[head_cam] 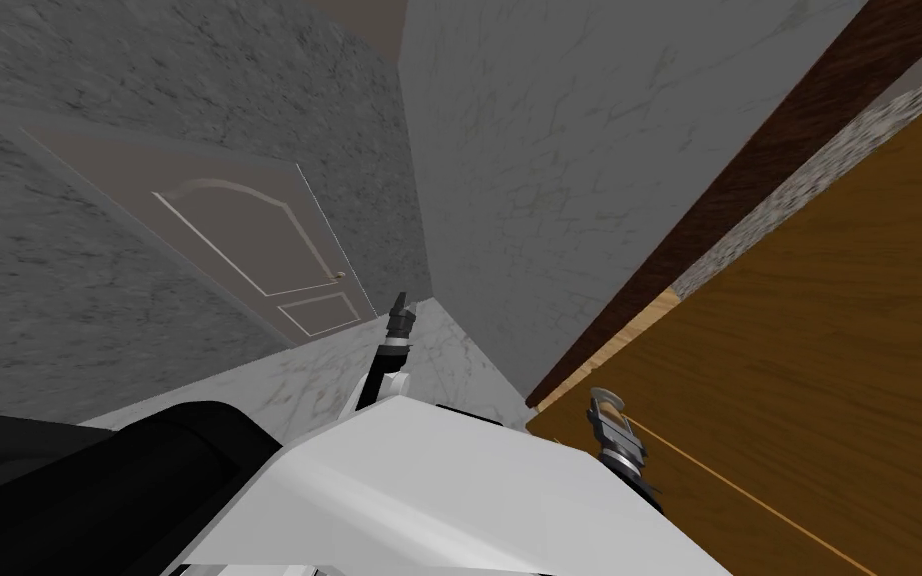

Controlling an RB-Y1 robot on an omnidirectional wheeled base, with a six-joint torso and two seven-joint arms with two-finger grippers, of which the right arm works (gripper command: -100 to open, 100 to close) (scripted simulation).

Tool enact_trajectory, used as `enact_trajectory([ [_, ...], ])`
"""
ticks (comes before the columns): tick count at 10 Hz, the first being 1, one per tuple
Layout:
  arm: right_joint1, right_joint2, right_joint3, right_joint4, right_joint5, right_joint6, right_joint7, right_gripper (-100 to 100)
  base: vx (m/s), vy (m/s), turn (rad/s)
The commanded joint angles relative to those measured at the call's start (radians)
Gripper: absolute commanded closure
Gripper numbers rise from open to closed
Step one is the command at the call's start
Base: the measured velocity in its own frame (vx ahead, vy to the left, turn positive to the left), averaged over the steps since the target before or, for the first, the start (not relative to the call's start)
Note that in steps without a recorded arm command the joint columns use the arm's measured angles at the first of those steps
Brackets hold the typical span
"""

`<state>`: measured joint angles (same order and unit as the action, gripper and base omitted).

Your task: Pull the door open

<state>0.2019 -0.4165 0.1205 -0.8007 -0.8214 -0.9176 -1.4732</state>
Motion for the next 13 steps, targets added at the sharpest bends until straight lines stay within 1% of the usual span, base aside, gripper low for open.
enact_trajectory([
  [1, 0.002, -0.006, 0.015, -0.005, 0.009, -0.005, -0.014, 100, -0.199, 0.002, 0.049],
  [2, 0.004, -0.003, 0.010, -0.006, 0.006, 0.000, -0.007, 100, -0.087, 0.002, 0.025],
  [3, 0.015, -0.010, 0.037, -0.017, 0.020, -0.006, -0.021, 100, -0.158, 0.031, 0.062],
  [6, 0.028, -0.025, 0.071, -0.034, 0.041, -0.019, -0.041, 100, -0.244, -0.005, 0.062],
  [7, 0.035, -0.032, 0.089, -0.043, 0.052, -0.026, -0.052, 100, -0.229, 0.006, 0.057],
  [10, 0.049, -0.048, 0.126, -0.061, 0.073, -0.039, -0.073, 100, -0.236, 0.013, 0.049],
  [11, 0.050, -0.044, 0.119, -0.066, 0.068, -0.030, -0.064, 100, -0.105, -0.005, 0.023],
  [12, 0.061, -0.051, 0.144, -0.075, 0.083, -0.039, -0.075, 100, -0.153, -0.022, 0.050],
  [13, 0.065, -0.056, 0.155, -0.079, 0.090, -0.046, -0.081, 100, -0.223, -0.037, 0.075],
])
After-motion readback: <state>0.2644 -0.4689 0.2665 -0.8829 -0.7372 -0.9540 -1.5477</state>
